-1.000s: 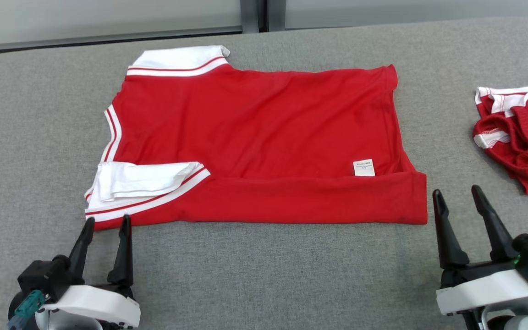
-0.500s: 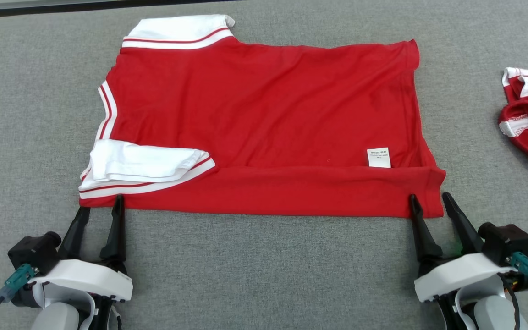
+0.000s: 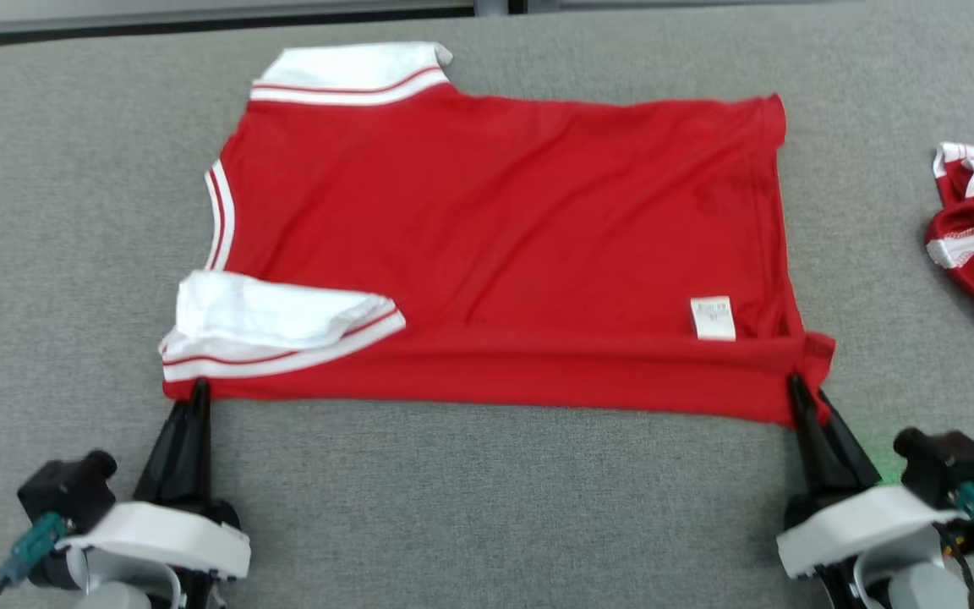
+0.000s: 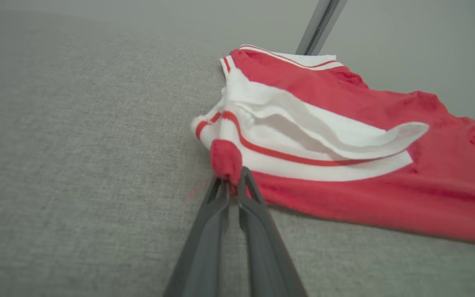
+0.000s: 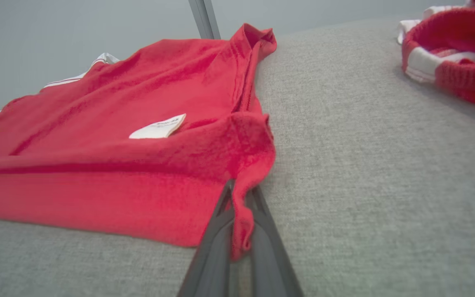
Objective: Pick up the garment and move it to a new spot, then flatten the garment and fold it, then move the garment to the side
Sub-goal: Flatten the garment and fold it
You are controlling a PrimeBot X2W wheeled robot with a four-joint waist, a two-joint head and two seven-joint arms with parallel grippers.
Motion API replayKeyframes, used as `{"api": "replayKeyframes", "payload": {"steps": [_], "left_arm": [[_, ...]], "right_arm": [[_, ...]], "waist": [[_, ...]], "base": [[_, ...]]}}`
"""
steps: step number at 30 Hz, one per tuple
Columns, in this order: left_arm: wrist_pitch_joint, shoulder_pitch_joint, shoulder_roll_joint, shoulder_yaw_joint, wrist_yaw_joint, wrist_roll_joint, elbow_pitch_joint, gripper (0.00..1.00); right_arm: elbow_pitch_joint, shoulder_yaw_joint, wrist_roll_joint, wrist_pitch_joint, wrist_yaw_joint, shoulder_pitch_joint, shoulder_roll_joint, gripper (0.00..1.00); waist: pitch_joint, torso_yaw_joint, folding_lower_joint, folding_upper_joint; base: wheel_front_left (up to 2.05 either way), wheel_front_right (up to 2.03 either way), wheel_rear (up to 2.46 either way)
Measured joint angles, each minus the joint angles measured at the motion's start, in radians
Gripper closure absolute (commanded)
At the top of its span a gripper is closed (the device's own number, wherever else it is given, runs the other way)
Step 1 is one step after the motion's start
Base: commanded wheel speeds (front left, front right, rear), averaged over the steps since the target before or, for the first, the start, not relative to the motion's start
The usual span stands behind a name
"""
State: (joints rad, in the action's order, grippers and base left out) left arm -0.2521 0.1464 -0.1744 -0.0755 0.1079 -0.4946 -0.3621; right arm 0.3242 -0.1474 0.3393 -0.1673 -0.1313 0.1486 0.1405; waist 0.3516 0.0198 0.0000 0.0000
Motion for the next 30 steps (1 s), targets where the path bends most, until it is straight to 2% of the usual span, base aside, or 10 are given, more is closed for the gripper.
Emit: {"api": "replayKeyframes", "payload": {"steps": [11, 17, 18, 19, 20, 21, 24, 25, 30], "left_arm": [[0.056, -0.205, 0.021, -0.025, -0.052, -0.002, 0.114, 1.00], [0.099, -0.280, 0.030, -0.027, -0.080, -0.018, 0.160, 1.00], [0.109, -0.290, 0.031, -0.029, -0.083, -0.018, 0.162, 0.72], [0.123, -0.297, 0.032, -0.034, -0.089, -0.021, 0.162, 0.45], [0.130, -0.302, 0.034, -0.040, -0.089, -0.025, 0.163, 0.02], [0.138, -0.302, 0.036, -0.044, -0.092, -0.026, 0.164, 0.00], [0.142, -0.301, 0.031, -0.049, -0.119, -0.002, 0.162, 0.00], [0.097, -0.297, 0.025, -0.044, -0.135, 0.023, 0.176, 0.00], [0.031, -0.249, -0.004, -0.036, -0.154, 0.087, 0.251, 0.00]], "right_arm": [[-0.131, 0.062, 0.018, 0.064, -0.001, -0.239, -0.002, 1.00], [-0.153, 0.086, 0.034, 0.104, -0.001, -0.322, 0.001, 1.00], [-0.156, 0.087, 0.034, 0.109, -0.001, -0.332, 0.002, 1.00], [-0.158, 0.087, 0.038, 0.120, -0.001, -0.336, 0.002, 0.73], [-0.163, 0.080, 0.045, 0.125, -0.001, -0.336, 0.006, 0.40], [-0.168, 0.077, 0.049, 0.127, -0.001, -0.335, 0.008, 0.00], [-0.175, 0.079, 0.050, 0.135, -0.001, -0.332, 0.015, 0.00], [-0.200, 0.087, 0.041, 0.114, 0.000, -0.318, 0.016, 0.00], [-0.305, 0.122, -0.018, 0.059, 0.000, -0.276, 0.010, 0.00]], "waist": [[-0.133, 0.041, 0.0000, 0.0000], [-0.190, 0.059, 0.0000, 0.0000], [-0.199, 0.062, 0.0000, 0.0000], [-0.206, 0.064, 0.0000, 0.0001], [-0.211, 0.065, 0.0000, 0.0000], [-0.214, 0.065, 0.0000, 0.0000], [-0.211, 0.056, 0.0000, 0.0000], [-0.203, 0.050, 0.0000, 0.0000], [-0.187, 0.036, 0.0000, 0.0000]], "base": [[0.00, 0.00, 0.00], [0.00, 0.00, 0.00], [0.00, 0.00, 0.00], [0.00, 0.00, 0.00], [0.00, 0.00, 0.00], [0.00, 0.00, 0.00], [0.00, 0.00, 0.00], [0.00, 0.00, 0.00], [0.00, 0.00, 0.00]]}}
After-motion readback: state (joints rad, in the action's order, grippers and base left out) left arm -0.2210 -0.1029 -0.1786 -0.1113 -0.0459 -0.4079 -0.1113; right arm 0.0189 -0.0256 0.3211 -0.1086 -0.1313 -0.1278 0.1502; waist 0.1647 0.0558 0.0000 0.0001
